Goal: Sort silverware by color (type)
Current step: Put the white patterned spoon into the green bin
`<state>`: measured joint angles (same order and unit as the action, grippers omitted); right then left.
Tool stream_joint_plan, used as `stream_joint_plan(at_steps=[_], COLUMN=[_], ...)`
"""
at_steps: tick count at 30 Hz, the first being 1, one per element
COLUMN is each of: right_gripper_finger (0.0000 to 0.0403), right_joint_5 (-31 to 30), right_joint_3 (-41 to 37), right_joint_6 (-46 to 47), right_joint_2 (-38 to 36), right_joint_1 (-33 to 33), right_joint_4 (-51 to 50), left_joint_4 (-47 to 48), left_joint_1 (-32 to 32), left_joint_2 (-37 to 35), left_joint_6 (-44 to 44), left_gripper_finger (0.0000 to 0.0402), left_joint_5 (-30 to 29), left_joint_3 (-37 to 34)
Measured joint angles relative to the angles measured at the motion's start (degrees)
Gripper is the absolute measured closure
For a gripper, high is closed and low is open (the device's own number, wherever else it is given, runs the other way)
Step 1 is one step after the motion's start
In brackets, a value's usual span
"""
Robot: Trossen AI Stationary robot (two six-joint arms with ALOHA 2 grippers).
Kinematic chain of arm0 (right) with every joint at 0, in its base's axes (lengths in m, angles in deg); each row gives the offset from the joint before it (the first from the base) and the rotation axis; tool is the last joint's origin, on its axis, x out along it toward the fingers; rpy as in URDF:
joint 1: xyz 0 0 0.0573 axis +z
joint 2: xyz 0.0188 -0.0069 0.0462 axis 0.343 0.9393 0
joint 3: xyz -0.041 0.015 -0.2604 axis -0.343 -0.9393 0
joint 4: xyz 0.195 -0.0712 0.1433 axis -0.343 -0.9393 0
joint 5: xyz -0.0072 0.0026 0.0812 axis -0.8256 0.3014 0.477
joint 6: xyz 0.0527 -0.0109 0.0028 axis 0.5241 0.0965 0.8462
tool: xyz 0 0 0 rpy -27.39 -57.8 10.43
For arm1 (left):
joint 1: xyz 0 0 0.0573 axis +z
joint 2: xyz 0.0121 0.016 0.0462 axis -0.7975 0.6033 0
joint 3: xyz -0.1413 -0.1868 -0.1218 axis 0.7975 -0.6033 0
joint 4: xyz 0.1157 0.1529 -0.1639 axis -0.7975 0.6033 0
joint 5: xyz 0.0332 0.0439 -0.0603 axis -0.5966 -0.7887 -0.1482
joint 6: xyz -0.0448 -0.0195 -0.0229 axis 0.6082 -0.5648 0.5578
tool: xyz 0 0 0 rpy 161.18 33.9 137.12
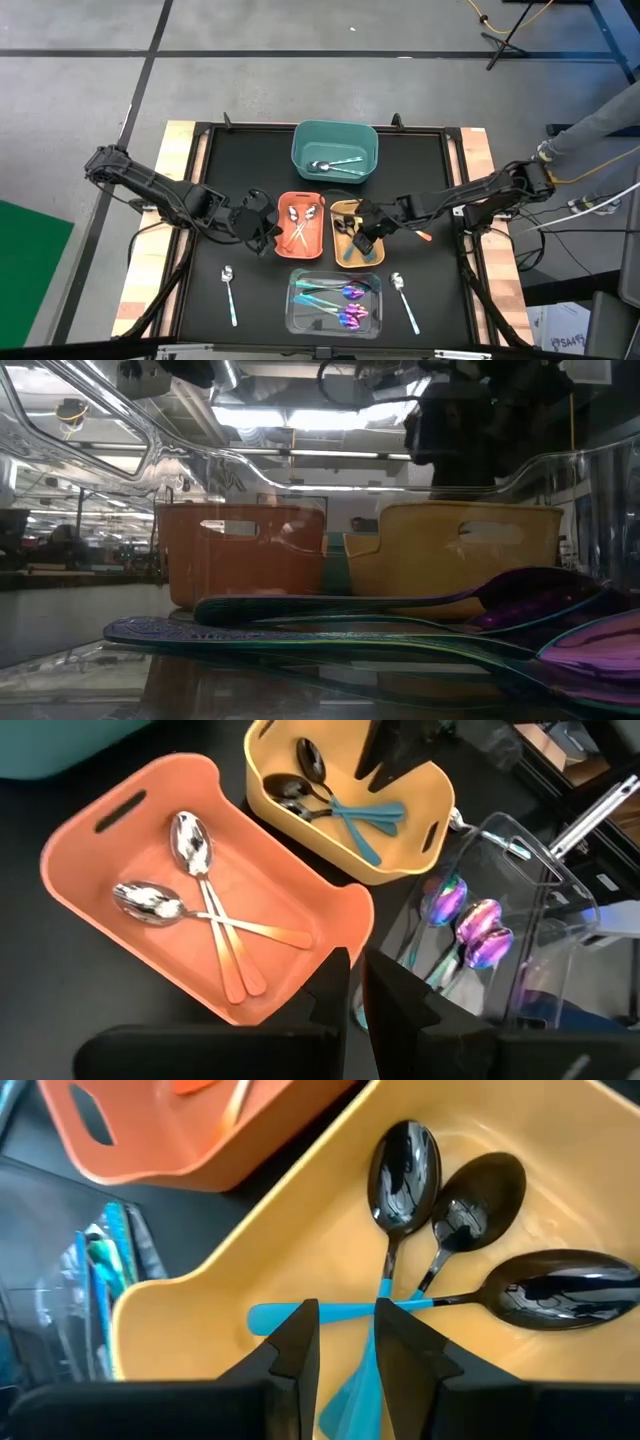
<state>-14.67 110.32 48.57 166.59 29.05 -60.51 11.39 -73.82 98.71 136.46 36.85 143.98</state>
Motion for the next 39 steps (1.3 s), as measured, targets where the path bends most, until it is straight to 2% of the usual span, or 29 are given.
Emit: stream_joint_plan(at_steps=[11, 21, 27, 33, 39], right_gripper_finger=[0.0315, 0.0315, 0.0315, 0.0315, 0.0315], right_joint_5=[0.5, -4.8, -10.6, -17.6, -20.5], right_joint_3=[0.0, 0.0, 0.0, 0.0, 0.0], right_joint_6=[0.9, 9.8, 20.6, 35.7, 48.4], right_joint_2=[-5.5, -12.4, -13.7, -13.6, -12.8], right_joint_1=[1.6, 14.6, 26.1, 37.0, 43.5], right_joint_4=[0.0, -0.1, -0.1, -2.0, -6.5], left_joint_4=[0.0, 0.0, 0.0, 0.0, 0.0], left_joint_1=[0.0, 0.0, 0.0, 0.0, 0.0], left_joint_2=[0.0, 0.0, 0.0, 0.0, 0.0], left_joint_6=[-1.1, -3.1, -3.1, -3.1, -3.2], left_gripper_finger=[0.0376, 0.0376, 0.0376, 0.0376, 0.0376], left_joint_5=[-1.7, -1.7, -1.7, -1.8, -3.4], left_joint_3=[0.0, 0.0, 0.0, 0.0, 0.0])
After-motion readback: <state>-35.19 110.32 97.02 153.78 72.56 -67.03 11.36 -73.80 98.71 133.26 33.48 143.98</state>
